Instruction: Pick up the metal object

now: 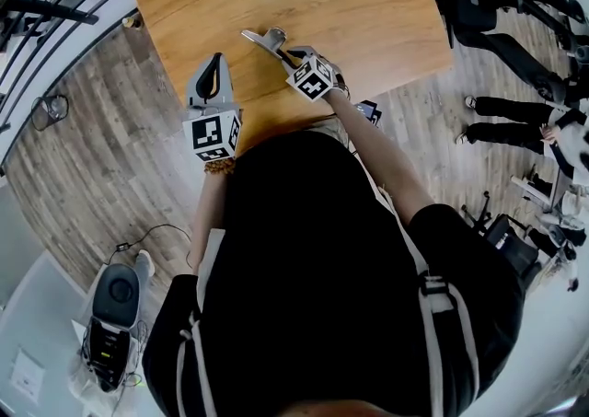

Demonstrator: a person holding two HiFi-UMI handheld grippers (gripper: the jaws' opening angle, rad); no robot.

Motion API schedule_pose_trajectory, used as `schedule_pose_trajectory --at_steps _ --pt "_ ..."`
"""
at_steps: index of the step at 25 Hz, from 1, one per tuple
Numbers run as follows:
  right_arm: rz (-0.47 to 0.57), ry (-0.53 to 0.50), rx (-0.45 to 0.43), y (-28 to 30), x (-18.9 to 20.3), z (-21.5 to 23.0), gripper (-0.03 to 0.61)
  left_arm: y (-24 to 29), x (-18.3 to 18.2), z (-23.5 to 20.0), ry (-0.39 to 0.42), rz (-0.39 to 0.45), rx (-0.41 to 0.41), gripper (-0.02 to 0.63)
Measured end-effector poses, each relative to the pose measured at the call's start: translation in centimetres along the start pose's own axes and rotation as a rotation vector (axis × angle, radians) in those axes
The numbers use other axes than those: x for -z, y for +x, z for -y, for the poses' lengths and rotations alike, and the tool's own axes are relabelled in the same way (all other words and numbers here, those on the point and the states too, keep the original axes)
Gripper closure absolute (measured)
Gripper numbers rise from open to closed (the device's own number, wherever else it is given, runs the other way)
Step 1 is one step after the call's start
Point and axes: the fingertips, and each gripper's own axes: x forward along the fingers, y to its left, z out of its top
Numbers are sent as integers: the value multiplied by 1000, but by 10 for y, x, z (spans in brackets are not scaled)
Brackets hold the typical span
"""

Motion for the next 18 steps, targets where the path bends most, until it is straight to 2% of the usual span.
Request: schedule_pose_trajectory --at_steps 18 --pt "-105 -26 -17 21 25 -8 479 2 3 -5 -13 -1 -9 606"
